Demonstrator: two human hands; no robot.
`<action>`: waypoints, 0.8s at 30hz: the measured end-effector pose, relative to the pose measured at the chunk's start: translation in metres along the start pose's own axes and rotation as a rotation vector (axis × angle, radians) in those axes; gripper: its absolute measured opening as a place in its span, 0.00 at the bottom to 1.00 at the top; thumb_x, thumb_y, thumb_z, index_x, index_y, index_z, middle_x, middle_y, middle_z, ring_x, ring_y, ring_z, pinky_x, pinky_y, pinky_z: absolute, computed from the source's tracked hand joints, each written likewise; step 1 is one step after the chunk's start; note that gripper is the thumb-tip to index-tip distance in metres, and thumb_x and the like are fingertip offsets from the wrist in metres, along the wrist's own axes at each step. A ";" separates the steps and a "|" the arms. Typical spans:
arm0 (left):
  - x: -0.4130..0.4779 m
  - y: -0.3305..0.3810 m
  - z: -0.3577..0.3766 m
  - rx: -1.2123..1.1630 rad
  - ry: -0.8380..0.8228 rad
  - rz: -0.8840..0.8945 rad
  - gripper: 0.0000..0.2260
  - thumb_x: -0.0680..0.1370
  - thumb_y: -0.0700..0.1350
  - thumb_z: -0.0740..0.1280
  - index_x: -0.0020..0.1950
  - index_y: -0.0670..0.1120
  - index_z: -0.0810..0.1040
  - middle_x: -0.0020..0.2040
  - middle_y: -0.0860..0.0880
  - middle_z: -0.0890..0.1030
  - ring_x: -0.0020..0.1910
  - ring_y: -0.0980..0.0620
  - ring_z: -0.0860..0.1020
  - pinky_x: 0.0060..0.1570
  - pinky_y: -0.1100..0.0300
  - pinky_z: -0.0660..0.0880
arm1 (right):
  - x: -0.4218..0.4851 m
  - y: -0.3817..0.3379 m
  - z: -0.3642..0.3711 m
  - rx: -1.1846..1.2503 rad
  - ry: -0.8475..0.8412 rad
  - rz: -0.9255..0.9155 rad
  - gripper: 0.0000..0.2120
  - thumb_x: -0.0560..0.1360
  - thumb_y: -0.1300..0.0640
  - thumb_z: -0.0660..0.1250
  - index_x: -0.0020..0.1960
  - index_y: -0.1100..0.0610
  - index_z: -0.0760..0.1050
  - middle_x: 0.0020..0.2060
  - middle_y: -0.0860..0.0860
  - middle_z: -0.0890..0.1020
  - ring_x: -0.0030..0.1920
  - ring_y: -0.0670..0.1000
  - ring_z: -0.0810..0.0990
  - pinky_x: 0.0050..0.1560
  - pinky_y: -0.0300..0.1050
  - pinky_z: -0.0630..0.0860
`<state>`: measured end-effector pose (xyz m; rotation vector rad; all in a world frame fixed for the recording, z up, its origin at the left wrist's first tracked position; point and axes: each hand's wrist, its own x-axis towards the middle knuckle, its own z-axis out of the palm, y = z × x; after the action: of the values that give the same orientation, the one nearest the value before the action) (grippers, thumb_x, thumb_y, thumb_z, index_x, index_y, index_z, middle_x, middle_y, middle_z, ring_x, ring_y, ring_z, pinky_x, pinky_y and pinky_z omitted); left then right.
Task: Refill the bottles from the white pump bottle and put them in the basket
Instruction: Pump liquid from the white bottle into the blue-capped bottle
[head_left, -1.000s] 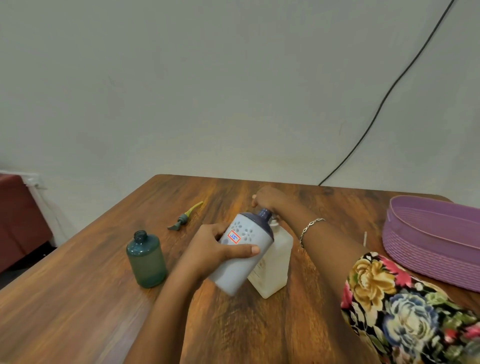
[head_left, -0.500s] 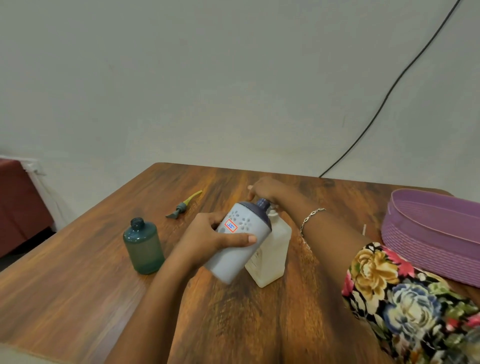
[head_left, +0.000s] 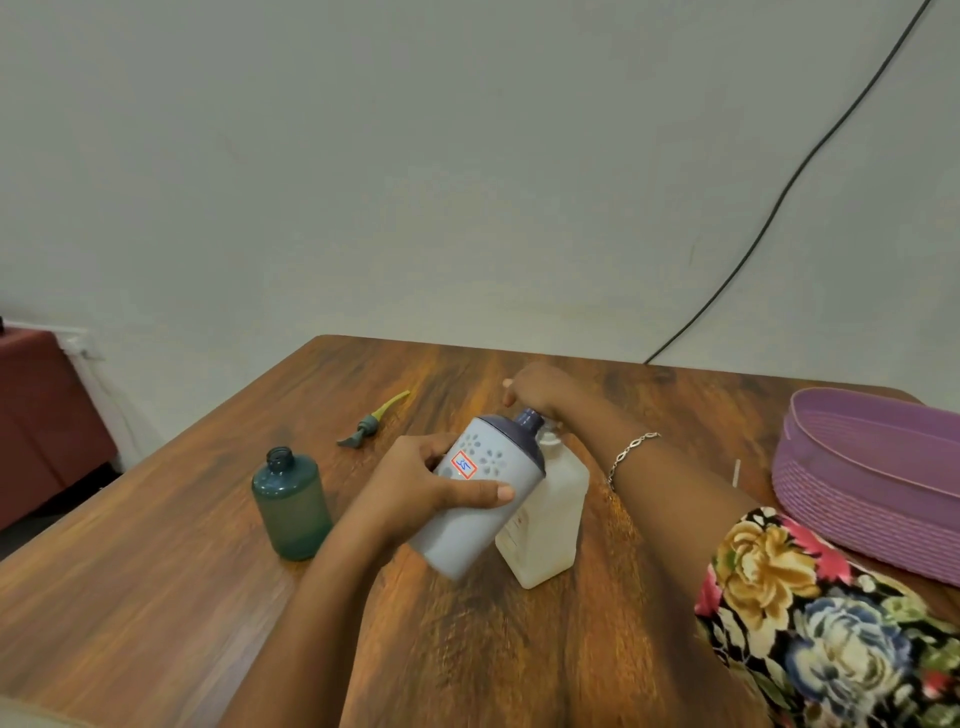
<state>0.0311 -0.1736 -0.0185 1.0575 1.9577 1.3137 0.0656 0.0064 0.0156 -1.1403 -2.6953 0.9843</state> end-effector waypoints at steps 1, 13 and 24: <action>0.001 0.000 0.000 0.002 0.004 -0.006 0.25 0.57 0.55 0.75 0.50 0.45 0.81 0.43 0.47 0.84 0.41 0.51 0.83 0.42 0.56 0.79 | 0.002 0.000 0.001 -0.008 0.006 0.007 0.13 0.80 0.60 0.57 0.60 0.66 0.74 0.47 0.61 0.78 0.39 0.55 0.74 0.46 0.50 0.75; 0.000 0.004 -0.005 -0.029 0.017 0.015 0.14 0.64 0.46 0.76 0.48 0.45 0.82 0.38 0.50 0.84 0.35 0.55 0.82 0.32 0.64 0.76 | 0.000 -0.006 -0.005 0.212 -0.001 -0.084 0.21 0.82 0.52 0.52 0.66 0.67 0.67 0.59 0.61 0.76 0.49 0.55 0.72 0.36 0.40 0.67; 0.001 -0.008 0.002 -0.013 -0.022 -0.041 0.19 0.61 0.50 0.75 0.49 0.46 0.81 0.43 0.48 0.84 0.41 0.51 0.83 0.37 0.60 0.78 | 0.008 0.010 0.011 0.139 0.030 -0.003 0.16 0.82 0.56 0.52 0.61 0.66 0.71 0.47 0.61 0.78 0.30 0.51 0.71 0.29 0.41 0.67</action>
<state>0.0296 -0.1731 -0.0264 1.0166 1.9416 1.2857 0.0630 0.0113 -0.0007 -1.1153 -2.5592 1.1250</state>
